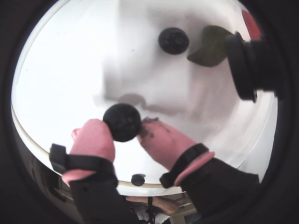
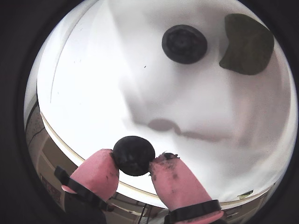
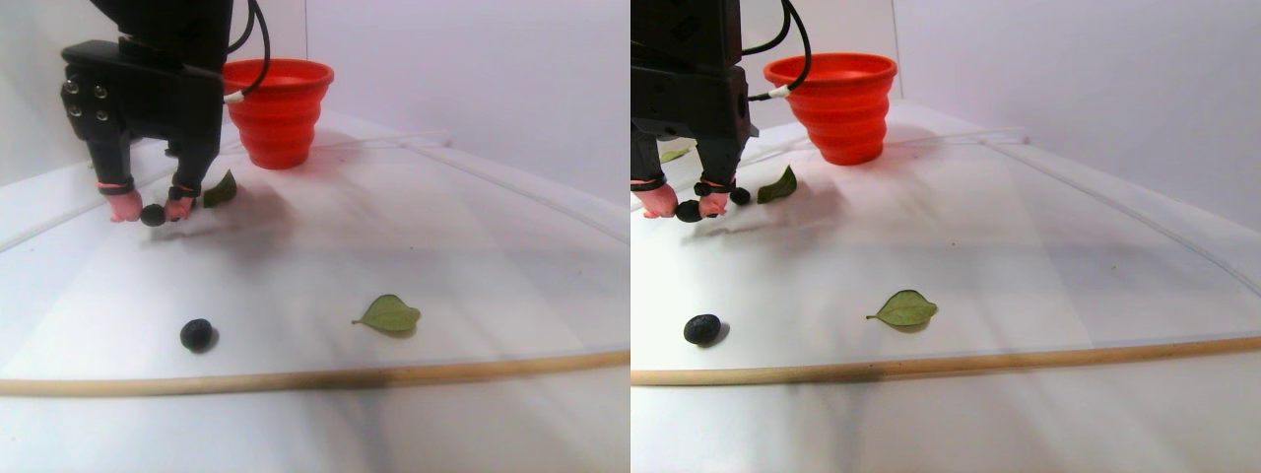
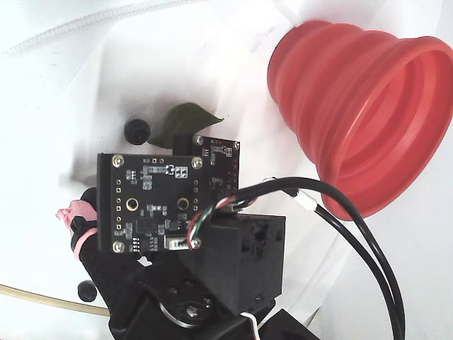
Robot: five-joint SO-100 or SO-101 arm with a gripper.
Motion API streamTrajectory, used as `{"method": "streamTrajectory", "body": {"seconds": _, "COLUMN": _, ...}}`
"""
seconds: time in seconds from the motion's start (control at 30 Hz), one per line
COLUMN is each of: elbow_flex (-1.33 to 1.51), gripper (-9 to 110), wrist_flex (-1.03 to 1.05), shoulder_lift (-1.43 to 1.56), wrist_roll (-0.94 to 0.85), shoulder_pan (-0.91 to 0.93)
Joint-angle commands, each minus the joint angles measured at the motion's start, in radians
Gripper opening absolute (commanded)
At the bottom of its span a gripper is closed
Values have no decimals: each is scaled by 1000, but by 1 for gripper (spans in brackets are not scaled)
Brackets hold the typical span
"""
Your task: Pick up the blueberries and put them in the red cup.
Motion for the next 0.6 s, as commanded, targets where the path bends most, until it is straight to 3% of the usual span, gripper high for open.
{"method": "streamTrajectory", "body": {"seconds": 0.0, "elbow_flex": 17, "gripper": 12, "wrist_flex": 55, "shoulder_lift": 133, "wrist_roll": 0, "shoulder_pan": 8}}
{"method": "streamTrajectory", "body": {"seconds": 0.57, "elbow_flex": 67, "gripper": 12, "wrist_flex": 259, "shoulder_lift": 436, "wrist_roll": 12, "shoulder_pan": 37}}
